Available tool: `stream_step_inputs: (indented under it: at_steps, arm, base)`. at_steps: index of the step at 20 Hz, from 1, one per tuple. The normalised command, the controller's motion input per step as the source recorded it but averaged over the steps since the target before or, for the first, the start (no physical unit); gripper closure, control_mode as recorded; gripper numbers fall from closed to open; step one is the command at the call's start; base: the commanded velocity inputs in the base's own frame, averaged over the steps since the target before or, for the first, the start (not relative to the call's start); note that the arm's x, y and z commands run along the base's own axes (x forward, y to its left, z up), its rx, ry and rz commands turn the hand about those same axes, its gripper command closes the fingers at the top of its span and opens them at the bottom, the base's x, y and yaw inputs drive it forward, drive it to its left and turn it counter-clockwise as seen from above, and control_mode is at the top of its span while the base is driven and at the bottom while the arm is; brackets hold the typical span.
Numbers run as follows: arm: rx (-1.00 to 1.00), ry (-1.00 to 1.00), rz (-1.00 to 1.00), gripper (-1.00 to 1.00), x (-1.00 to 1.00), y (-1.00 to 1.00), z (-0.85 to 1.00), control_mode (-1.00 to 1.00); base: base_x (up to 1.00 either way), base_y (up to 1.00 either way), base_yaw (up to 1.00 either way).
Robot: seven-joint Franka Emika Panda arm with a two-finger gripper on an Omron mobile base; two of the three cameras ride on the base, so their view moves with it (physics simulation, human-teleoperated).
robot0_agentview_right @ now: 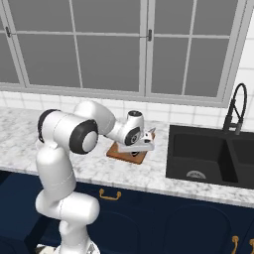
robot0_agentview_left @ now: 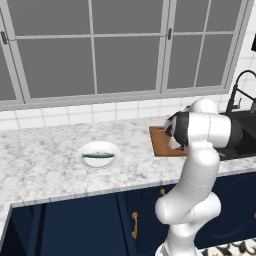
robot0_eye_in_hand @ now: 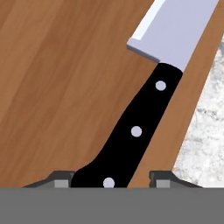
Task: Pick up the knife from the drawer and place it on the cutting board. Then place the meat from the plate to the cutting board.
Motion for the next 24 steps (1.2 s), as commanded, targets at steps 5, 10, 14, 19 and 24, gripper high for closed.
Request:
stream_step_inputs:
  at_steps: [5, 10, 14, 19, 24]
  arm:
    - [0.02, 0.0, 0.0, -1.0, 0.02, -0.04, 0.14, -1.0]
    - [0.03, -0.02, 0.0, -1.0, -0.19, 0.23, 0.83, -1.0]
    - [0.04, -0.03, 0.0, -1.0, -0.46, 0.81, 0.29, -1.0]
    - [-0.01, -0.19, 0.0, -1.0, -0.73, 1.0, 0.21, -1.0]
    - [-0.01, -0.27, 0.02, -1.0, -0.72, 0.99, 0.69, -1.0]
  base:
    - [0.0, 0.0, 0.0]
    - [0.0, 0.0, 0.0]
    - [0.0, 0.0, 0.0]
    - [0.0, 0.0, 0.0]
    - [0.0, 0.0, 0.0]
